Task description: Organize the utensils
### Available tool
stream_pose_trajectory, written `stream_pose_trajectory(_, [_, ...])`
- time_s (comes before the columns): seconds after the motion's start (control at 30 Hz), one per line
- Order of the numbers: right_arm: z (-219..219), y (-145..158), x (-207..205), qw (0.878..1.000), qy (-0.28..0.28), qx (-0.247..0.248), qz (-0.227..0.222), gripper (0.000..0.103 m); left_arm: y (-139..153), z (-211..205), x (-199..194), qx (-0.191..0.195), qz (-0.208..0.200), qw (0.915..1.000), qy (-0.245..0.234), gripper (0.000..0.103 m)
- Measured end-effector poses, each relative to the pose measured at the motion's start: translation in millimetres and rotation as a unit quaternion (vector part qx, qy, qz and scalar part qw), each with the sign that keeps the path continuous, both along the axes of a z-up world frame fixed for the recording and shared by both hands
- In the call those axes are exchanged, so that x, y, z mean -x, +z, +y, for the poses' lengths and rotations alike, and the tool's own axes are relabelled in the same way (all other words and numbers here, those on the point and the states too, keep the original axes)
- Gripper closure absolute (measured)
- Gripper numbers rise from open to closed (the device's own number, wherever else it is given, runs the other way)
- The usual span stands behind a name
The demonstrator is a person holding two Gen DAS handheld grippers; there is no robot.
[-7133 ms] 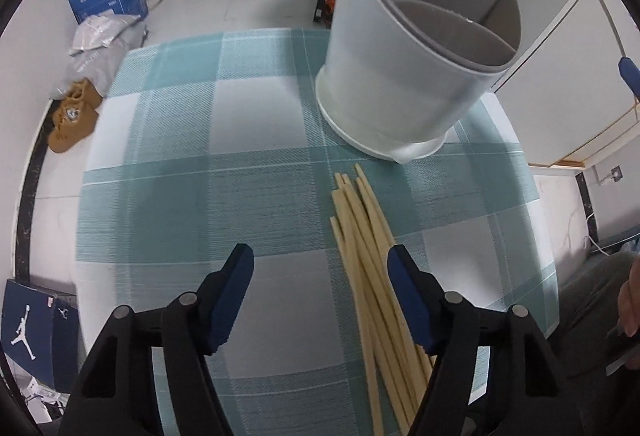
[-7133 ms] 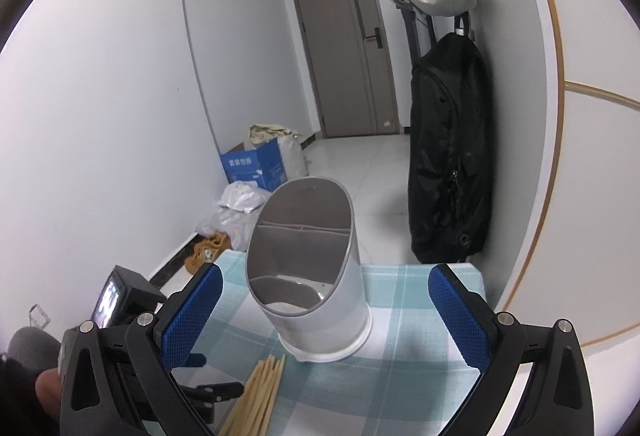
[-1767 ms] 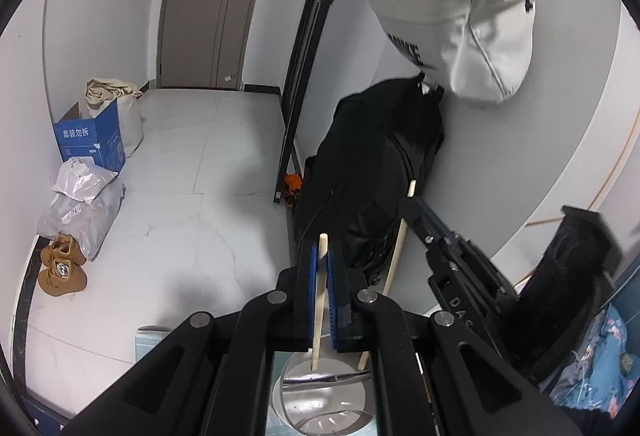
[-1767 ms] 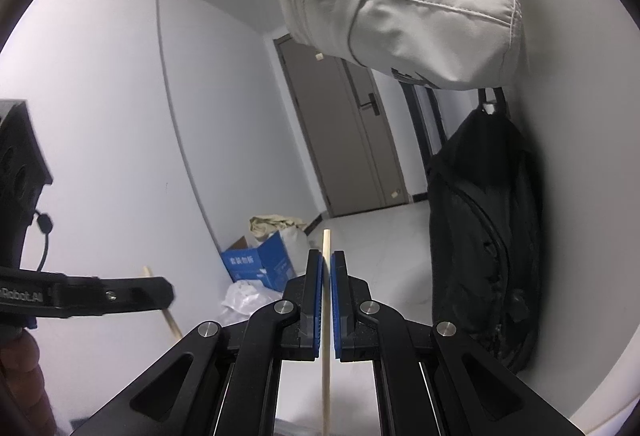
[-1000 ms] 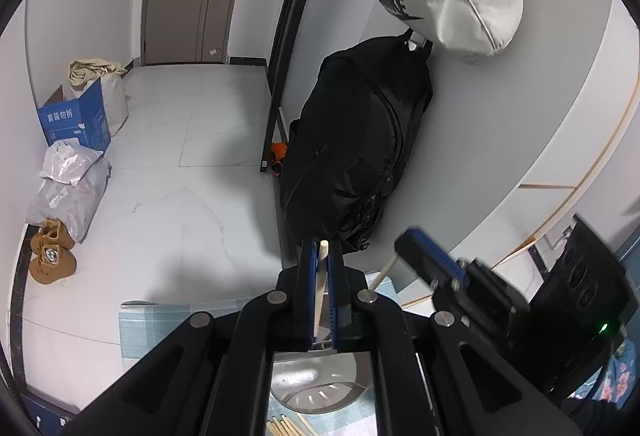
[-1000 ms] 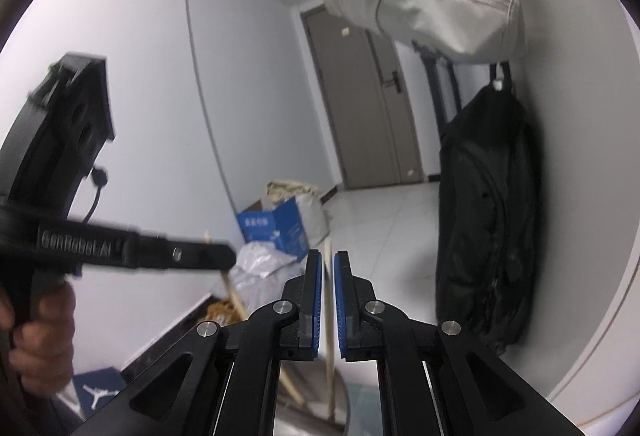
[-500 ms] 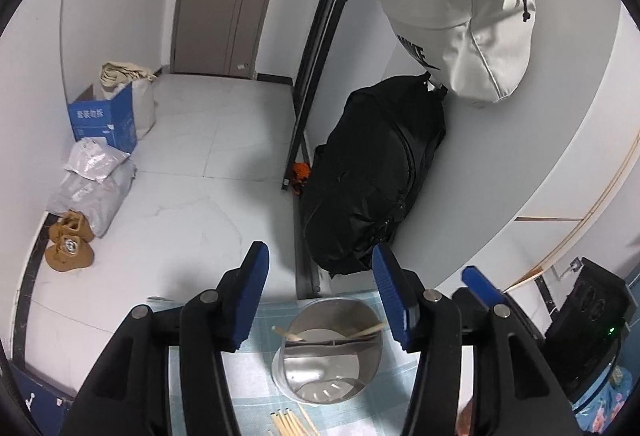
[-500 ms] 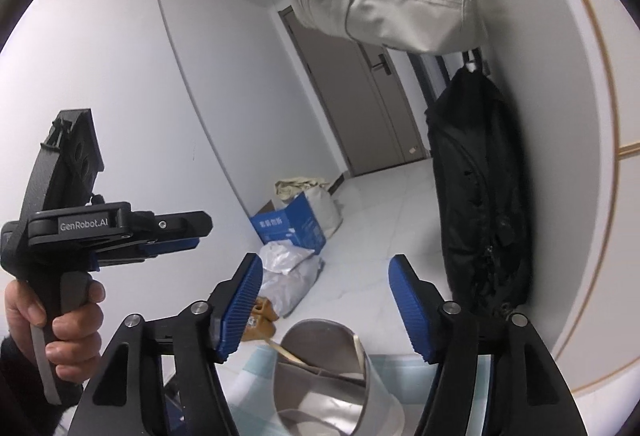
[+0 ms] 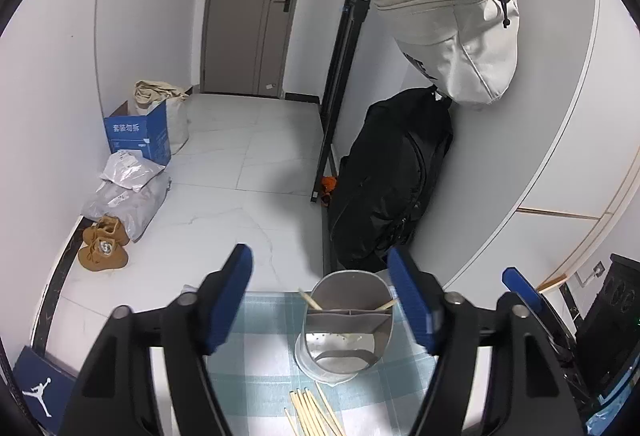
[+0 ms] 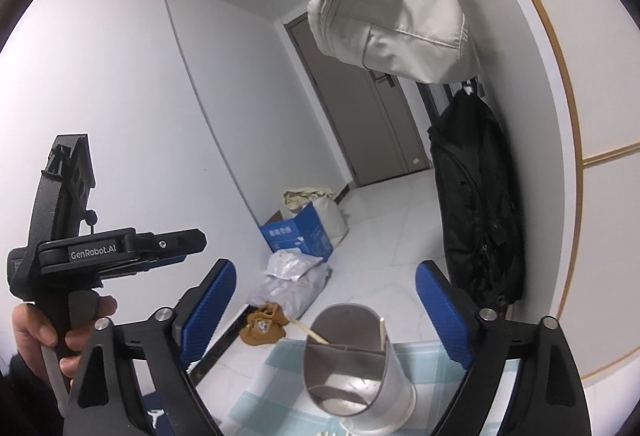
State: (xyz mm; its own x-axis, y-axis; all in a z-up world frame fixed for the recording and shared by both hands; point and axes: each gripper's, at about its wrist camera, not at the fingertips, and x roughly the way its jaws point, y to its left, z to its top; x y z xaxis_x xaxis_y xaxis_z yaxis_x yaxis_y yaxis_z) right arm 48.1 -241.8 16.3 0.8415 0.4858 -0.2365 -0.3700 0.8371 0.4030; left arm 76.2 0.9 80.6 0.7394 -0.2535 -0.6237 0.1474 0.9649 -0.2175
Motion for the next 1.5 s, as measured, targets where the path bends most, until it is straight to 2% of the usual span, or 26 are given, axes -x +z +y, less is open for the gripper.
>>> stream_pose_trajectory(0.33, [3.3, -2.2, 20.7, 1.0, 0.013, -0.002, 0.006, 0.008, -6.6, 12.8, 16.3, 0.006, 0.008, 0.9999, 0.014, 0.029])
stream_pose_trajectory(0.57, [9.2, -17.2, 28.6, 0.999, 0.029, 0.003, 0.03, 0.005, -26.4, 21.4, 35.0, 0.006, 0.019, 0.9996, 0.019, 0.029])
stream_pose_trajectory(0.7, [15.4, -38.1, 29.4, 0.997, 0.041, 0.009, 0.064, 0.005, -51.5, 27.3, 43.1, 0.001, 0.041, 0.9987, 0.029, 0.029])
stream_pose_trajectory(0.87, [24.7, -69.6, 32.5, 0.994, 0.049, 0.026, 0.097, 0.005, -96.1, 32.2, 48.8, -0.003, 0.081, 0.9961, 0.036, 0.029])
stream_pose_trajectory(1.07, [31.7, -97.4, 34.1, 0.99, 0.045, 0.047, 0.127, 0.005, -159.8, 37.6, 47.7, -0.007, 0.153, 0.9868, 0.053, 0.029])
stream_pose_trajectory(1.23, [35.1, -101.4, 37.2, 0.988, 0.039, 0.066, 0.13, 0.006, -191.9, 30.4, 43.3, -0.024, 0.198, 0.9789, 0.043, 0.029])
stream_pose_trajectory(1.5, [38.5, -121.6, 30.1, 0.981, 0.047, 0.08, 0.169, 0.02, -226.2, 13.4, 40.9, -0.058, 0.254, 0.9654, 0.01, 0.029])
